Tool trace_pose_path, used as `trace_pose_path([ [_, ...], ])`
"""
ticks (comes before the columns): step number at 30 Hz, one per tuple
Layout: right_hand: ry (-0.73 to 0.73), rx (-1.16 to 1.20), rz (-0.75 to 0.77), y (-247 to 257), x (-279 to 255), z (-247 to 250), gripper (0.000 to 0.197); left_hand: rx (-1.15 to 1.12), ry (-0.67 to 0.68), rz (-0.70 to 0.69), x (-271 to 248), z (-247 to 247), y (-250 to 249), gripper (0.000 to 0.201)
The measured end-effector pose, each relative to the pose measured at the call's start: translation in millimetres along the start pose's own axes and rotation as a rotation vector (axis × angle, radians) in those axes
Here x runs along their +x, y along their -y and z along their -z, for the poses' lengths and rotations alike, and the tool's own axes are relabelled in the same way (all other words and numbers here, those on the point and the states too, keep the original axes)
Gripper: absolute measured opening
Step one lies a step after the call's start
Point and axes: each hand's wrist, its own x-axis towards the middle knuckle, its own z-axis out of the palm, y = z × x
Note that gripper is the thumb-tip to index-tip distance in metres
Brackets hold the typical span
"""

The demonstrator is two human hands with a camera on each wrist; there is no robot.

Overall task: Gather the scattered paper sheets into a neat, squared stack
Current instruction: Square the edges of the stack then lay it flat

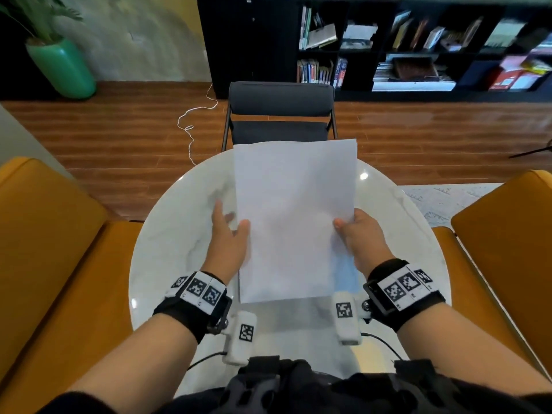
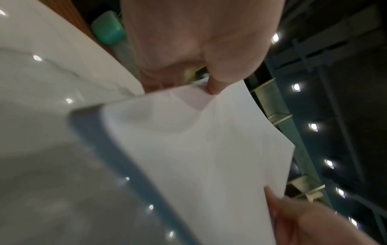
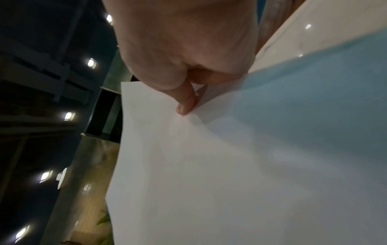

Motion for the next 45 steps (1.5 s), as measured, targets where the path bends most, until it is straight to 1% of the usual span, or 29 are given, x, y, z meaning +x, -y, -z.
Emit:
trace_pose_path([
  [1, 0.011, -0.003, -0.026, -1.9, 3.0, -0.7, 0.02, 0.018, 0.046, -0.008, -3.1, -5.7, 6.9, 0.068],
  [2, 0.021, -0.021, -0.038, -4.8, 7.1, -2.1, 0.02, 0.04, 0.059, -0.028, -4.3, -11.0, 13.8, 0.064],
  [4, 0.021, -0.064, -0.04, -8.3, 11.7, -6.7, 0.018, 0.04, 0.023, -0.027, -1.5, -17.4, 22.1, 0.06],
  [5, 0.017, -0.073, -0.035, -11.9, 16.1, -10.4, 0.023, 0.04, 0.003, -0.006, 3.2, -19.9, 26.3, 0.059],
  [8, 0.007, -0.022, -0.043, -21.3, 26.5, -22.4, 0.055, 0.12, -0.038, 0.044, 20.1, -25.8, 41.7, 0.055],
  [9, 0.01, -0.007, -0.056, -24.6, 29.9, -25.9, 0.06, 0.137, -0.039, 0.062, 25.6, -27.3, 48.4, 0.054],
  [12, 0.05, -0.097, -0.085, -37.7, 46.6, -38.7, 0.06, 0.194, -0.019, 0.145, 43.6, -35.3, 69.0, 0.052],
  [15, 0.065, -0.162, -0.115, -50.7, 62.3, -50.8, 0.063, 0.25, 0.018, 0.19, 56.8, -41.0, 83.8, 0.051],
  [18, 0.068, -0.219, -0.151, -62.0, 74.9, -60.1, 0.061, 0.324, 0.035, 0.201, 67.8, -41.9, 93.8, 0.049],
  [22, 0.061, -0.303, -0.148, -74.0, 92.6, -68.6, 0.06, 0.365, 0.05, 0.212, 82.4, -41.9, 107.7, 0.05],
  [28, 0.02, -0.435, -0.083, -79.8, 100.4, -76.2, 0.062, 0.484, 0.075, 0.179, 88.2, -46.1, 108.5, 0.056],
  [30, 0.002, -0.48, -0.029, -83.3, 99.7, -78.8, 0.065, 0.609, 0.067, 0.13, 88.4, -47.2, 106.4, 0.058],
  [32, -0.023, -0.62, 0.07, -86.2, 99.5, -80.1, 0.07, 0.815, 0.047, 0.042, 87.4, -49.0, 104.0, 0.064],
  [33, -0.034, -0.717, 0.138, -86.7, 98.9, -81.3, 0.071, 0.897, 0.061, -0.043, 87.6, -49.6, 102.9, 0.067],
  [34, -0.029, -0.798, 0.208, -86.9, 98.8, -82.9, 0.07, 0.941, 0.108, -0.151, 88.6, -51.3, 102.3, 0.067],
  [35, -0.001, -0.845, 0.286, -87.9, 99.5, -85.0, 0.068, 0.954, 0.187, -0.256, 90.8, -53.9, 104.6, 0.066],
  [36, 0.049, -0.866, 0.375, -89.6, 100.4, -87.1, 0.064, 0.955, 0.282, -0.324, 93.0, -56.6, 105.3, 0.065],
  [37, 0.101, -0.869, 0.455, -92.2, 101.6, -88.7, 0.06, 0.964, 0.377, -0.331, 94.8, -59.2, 105.7, 0.062],
  [38, 0.15, -0.871, 0.494, -93.8, 102.3, -90.0, 0.055, 0.969, 0.436, -0.302, 95.5, -61.0, 105.4, 0.059],
  [40, 0.218, -0.904, 0.464, -95.2, 102.9, -90.3, 0.048, 0.983, 0.429, -0.283, 95.2, -63.6, 104.6, 0.055],
  [41, 0.235, -0.918, 0.442, -96.7, 102.8, -90.1, 0.047, 1.009, 0.43, -0.284, 93.2, -64.5, 102.8, 0.061],
  [42, 0.246, -0.929, 0.427, -97.6, 101.0, -90.1, 0.05, 1.049, 0.462, -0.269, 90.5, -65.7, 102.9, 0.073],
  [44, 0.267, -0.973, 0.43, -100.9, 97.1, -91.7, 0.066, 1.136, 0.526, -0.241, 86.0, -67.9, 105.8, 0.095],
  [45, 0.272, -1.006, 0.443, -103.8, 95.7, -92.8, 0.072, 1.168, 0.534, -0.239, 84.4, -69.1, 107.8, 0.1],
])
